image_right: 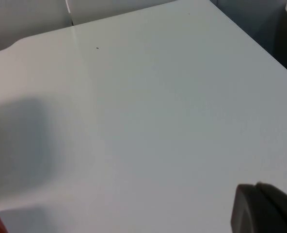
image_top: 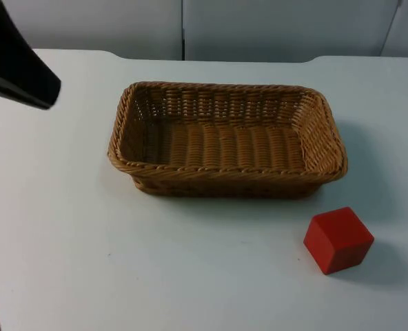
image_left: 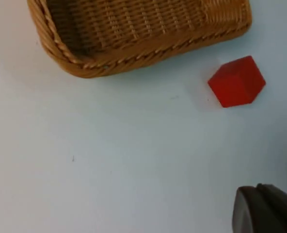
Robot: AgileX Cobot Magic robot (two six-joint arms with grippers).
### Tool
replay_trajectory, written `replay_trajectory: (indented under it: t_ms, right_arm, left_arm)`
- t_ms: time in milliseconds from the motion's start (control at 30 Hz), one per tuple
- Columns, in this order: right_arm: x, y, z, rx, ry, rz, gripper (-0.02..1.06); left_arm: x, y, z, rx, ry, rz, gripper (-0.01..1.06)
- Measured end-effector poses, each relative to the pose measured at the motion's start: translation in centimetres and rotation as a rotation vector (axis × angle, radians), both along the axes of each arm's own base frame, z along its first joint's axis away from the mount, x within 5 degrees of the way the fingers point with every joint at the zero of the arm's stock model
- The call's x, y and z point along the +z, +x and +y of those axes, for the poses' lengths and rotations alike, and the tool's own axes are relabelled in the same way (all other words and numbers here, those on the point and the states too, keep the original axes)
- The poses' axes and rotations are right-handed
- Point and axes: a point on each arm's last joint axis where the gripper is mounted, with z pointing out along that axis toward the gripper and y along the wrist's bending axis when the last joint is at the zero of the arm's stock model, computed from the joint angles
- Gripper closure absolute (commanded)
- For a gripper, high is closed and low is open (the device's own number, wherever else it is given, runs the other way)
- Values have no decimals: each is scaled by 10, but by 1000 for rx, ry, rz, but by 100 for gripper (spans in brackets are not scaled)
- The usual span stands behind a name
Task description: Pick up the basket with the left hand and place the cube into the basket with the right hand.
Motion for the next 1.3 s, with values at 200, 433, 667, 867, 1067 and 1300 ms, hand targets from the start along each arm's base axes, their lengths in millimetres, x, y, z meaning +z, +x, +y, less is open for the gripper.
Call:
replay_trajectory:
  t_ms: [200, 433, 667, 867, 1067, 1300]
  right_arm:
    - [0, 0, 0, 0, 0, 0, 104]
    - [0, 0, 0, 0, 0, 0, 104]
    - [0, 0, 0, 0, 0, 0, 104]
    - [0, 0, 0, 0, 0, 0, 104]
    - [0, 0, 0, 0, 0, 0, 104]
    - [0, 0, 0, 0, 0, 0, 104]
  left_arm:
    - [-38, 42, -4, 11, 13, 55, 104]
    - [-40, 81, -7, 15, 18, 20, 103]
    - [-34, 120, -1, 6, 155, -38, 40]
    - [-34, 138, 1, 108, 163, -41, 22]
    - [-58, 152, 1, 150, 170, -5, 22]
    - [-98, 170, -1, 136, 184, 78, 22]
